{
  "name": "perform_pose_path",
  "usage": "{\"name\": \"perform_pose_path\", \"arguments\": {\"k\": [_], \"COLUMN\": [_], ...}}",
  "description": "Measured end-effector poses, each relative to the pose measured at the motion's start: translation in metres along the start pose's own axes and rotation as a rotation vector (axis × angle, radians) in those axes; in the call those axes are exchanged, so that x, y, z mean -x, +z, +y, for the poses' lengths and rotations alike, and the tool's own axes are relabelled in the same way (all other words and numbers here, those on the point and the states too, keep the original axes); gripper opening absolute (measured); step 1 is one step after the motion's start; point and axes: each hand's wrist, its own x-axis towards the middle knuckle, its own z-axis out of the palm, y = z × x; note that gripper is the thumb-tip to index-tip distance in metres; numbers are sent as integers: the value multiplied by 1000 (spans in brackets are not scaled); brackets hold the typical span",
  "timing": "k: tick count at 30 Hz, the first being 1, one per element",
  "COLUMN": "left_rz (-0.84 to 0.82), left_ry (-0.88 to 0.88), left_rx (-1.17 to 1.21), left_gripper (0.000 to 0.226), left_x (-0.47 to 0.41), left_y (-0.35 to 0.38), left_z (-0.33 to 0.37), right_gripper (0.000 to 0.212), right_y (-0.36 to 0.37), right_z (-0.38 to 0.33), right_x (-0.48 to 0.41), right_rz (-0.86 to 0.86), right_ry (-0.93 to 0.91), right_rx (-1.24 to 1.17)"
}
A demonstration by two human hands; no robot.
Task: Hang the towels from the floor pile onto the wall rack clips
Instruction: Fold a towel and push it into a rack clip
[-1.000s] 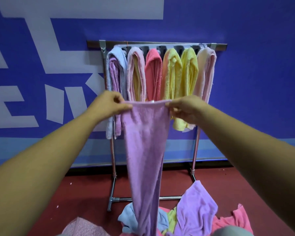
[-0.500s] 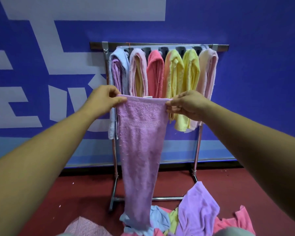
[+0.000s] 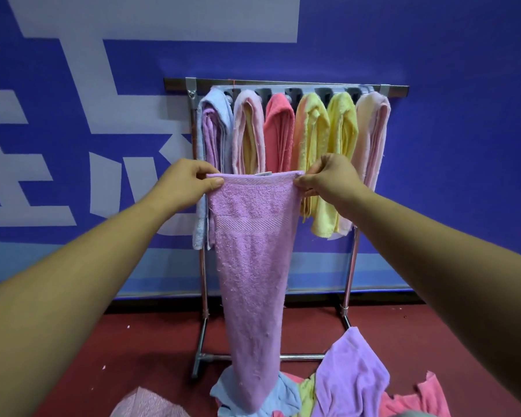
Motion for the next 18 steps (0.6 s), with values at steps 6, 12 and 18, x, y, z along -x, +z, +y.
{"name": "perform_pose_path", "arguments": {"k": [6, 12, 18], "left_rz": [-165, -458, -697], "left_ry": [1, 128, 89], "left_rx": [63, 83, 308], "left_gripper": [18, 23, 25], "left_x": [3, 21, 29], "left_y": [-2, 9, 7], "left_z": [-5, 10, 21], "right_gripper": [12, 10, 4], "right_y": [-2, -6, 5], "right_z": [4, 21, 19], "right_x": [-7, -2, 4], "right_rz": [63, 79, 49], "right_ry": [-79, 2, -29], "right_rx": [164, 176, 176]}}
